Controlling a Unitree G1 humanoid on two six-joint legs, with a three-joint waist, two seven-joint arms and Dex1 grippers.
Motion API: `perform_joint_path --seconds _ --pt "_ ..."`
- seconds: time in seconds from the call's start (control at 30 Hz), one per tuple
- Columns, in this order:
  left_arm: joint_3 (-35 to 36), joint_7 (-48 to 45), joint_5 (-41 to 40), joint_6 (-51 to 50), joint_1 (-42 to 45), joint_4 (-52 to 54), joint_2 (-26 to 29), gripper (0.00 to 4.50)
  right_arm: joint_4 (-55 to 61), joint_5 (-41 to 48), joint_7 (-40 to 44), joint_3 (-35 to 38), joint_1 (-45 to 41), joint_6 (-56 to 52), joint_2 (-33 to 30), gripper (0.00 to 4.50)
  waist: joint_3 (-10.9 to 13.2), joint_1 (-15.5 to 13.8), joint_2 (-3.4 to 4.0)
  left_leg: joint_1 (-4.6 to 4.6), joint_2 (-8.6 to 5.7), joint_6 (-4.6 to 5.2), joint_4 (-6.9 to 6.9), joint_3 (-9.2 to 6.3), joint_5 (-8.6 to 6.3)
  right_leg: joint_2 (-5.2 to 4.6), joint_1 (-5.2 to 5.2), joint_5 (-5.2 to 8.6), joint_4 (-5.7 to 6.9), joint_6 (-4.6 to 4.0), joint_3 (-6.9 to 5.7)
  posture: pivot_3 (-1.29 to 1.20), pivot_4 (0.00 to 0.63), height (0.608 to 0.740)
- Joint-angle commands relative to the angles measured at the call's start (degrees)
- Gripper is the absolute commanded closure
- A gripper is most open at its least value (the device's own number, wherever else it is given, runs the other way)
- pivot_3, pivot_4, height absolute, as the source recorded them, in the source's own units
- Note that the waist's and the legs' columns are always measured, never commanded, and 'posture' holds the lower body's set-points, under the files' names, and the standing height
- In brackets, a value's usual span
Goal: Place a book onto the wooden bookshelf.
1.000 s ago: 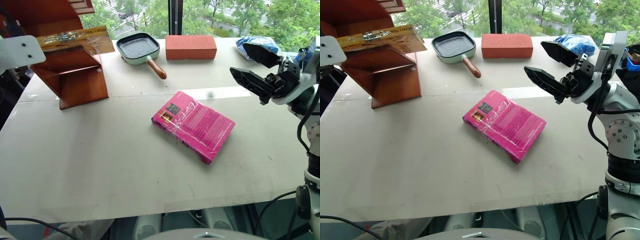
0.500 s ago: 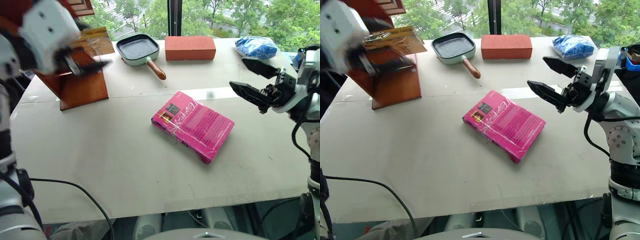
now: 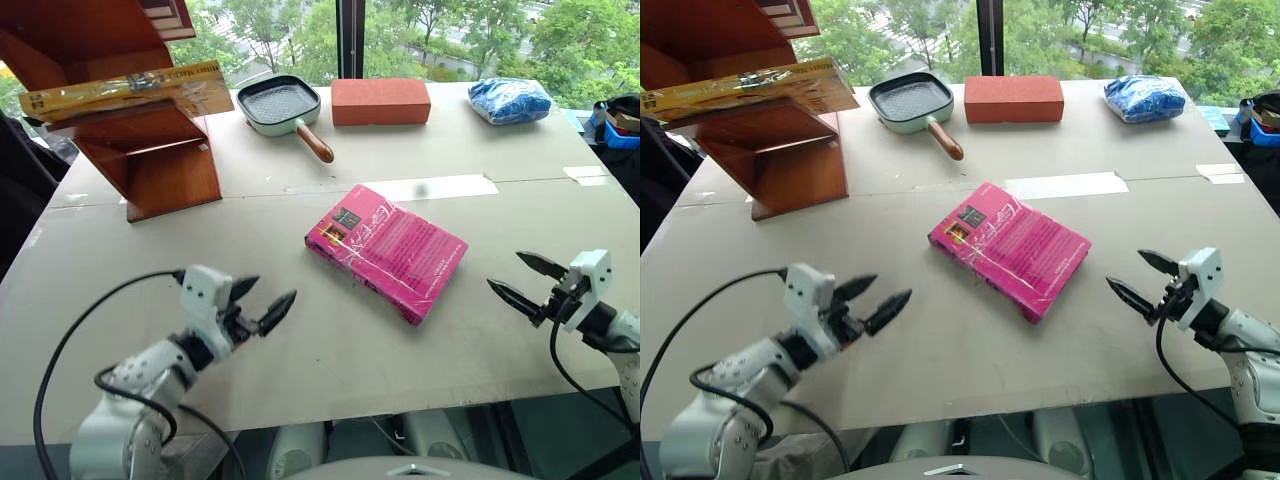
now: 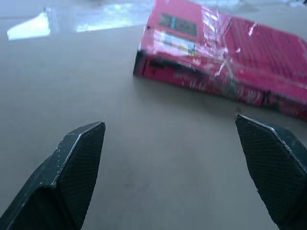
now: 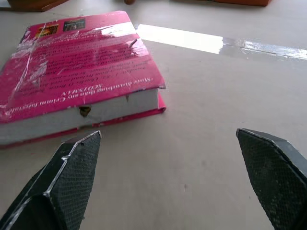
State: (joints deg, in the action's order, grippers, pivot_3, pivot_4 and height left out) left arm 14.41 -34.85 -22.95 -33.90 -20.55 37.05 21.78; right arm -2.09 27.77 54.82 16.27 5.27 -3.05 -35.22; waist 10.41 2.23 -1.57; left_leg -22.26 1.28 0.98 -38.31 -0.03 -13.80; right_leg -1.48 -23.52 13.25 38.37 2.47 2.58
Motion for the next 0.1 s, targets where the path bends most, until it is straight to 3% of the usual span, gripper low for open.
perform_joint_path --seconds 0.03,0.1 --pt "-4.97 1.2 5.36 7.91 -3.8 1.1 -0.13 0.05 -0.23 -1.45 1.44 1.46 2.69 5.01 0.17 0.0 -0.02 -0.09 -0.02 0.1 0.01 -0.02 -0.01 -0.07 -0.01 -0.02 0.12 0.0 -0.04 0.0 0.01 0.0 0.15 0.74" --pt "-6.3 2.04 6.72 9.64 -4.29 0.24 -0.28 0.05 -0.24 -1.39 1.45 1.42 3.21 5.68 0.27 0.0 -0.03 -0.07 0.02 0.17 0.0 -0.27 -0.01 -0.19 -0.16 -0.16 0.13 0.0 -0.1 0.0 0.05 0.0 0.15 0.74"
